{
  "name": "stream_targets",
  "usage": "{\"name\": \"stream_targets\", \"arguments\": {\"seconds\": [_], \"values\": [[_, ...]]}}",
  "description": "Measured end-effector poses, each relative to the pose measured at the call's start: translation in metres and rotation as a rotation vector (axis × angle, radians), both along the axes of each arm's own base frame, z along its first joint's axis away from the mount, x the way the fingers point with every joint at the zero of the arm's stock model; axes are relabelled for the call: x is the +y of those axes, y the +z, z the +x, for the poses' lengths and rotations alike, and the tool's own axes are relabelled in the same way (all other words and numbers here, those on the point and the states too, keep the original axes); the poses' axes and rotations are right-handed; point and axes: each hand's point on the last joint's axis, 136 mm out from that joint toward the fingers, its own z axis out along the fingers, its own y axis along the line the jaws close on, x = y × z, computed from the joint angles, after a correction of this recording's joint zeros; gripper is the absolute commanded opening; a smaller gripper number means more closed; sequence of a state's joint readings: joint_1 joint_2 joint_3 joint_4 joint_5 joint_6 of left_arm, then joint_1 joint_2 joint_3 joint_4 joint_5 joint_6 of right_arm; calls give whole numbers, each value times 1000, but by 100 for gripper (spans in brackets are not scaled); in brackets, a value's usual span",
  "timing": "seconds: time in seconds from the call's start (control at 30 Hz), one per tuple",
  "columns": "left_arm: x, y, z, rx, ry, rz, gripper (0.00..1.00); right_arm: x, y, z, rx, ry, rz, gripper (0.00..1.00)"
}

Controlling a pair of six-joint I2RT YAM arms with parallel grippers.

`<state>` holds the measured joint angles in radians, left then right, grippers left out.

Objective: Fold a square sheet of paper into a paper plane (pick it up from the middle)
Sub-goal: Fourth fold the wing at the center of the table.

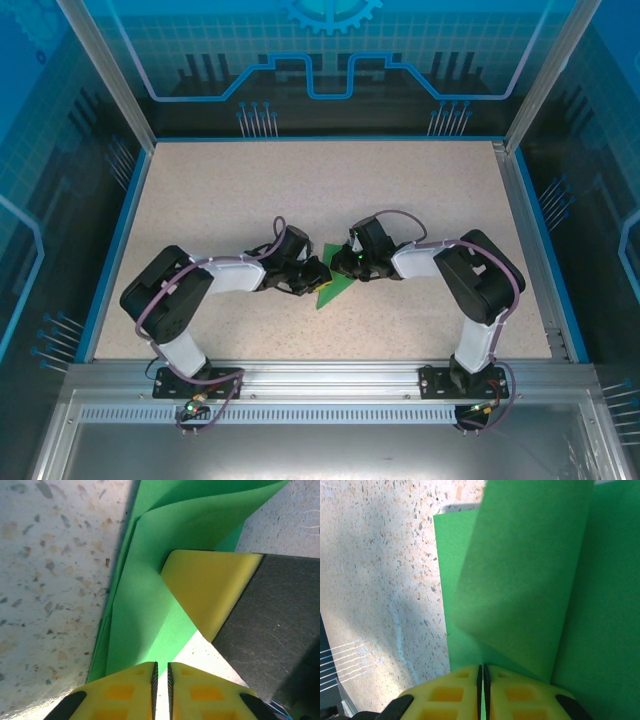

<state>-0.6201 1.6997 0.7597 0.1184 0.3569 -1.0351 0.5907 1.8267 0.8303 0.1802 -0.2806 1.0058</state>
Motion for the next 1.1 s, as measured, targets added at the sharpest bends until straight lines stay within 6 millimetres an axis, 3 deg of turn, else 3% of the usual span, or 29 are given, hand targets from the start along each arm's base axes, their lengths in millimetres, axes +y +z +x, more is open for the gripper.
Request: {"name": "stream_targets", "arguments": {"seconds": [0.2, 0.33, 0.73, 1.1], "values": [[1, -19, -1, 37, -6, 33, 8, 0, 0, -1, 2, 9, 6, 13], [1, -19, 0, 40, -14, 47, 2, -1, 0, -1, 3, 18, 5, 14], [4, -23, -1, -10, -29, 54, 0, -5, 0, 2, 31, 70, 20, 14], [4, -23, -2, -45, -56, 58, 0, -36, 1, 42, 2, 4, -52, 15]]}}
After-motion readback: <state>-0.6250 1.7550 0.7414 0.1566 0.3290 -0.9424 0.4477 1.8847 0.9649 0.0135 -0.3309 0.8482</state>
